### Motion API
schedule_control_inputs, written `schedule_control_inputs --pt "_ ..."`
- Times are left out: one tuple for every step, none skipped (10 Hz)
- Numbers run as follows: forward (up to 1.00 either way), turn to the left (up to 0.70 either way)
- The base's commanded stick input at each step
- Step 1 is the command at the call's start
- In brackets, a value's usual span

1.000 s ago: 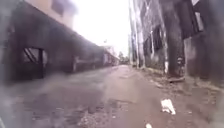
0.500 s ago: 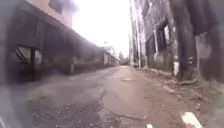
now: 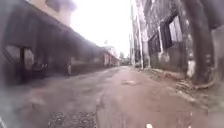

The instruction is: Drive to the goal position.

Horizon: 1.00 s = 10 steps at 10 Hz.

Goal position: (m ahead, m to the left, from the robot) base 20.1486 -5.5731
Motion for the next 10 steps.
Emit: schedule_control_inputs --pt "1.00 0.00" --pt "1.00 0.00" --pt "1.00 0.00" --pt "1.00 0.00" --pt "1.00 0.00" --pt "1.00 0.00" --pt "1.00 0.00" --pt "1.00 0.00" --pt "1.00 0.00" --pt "1.00 0.00"
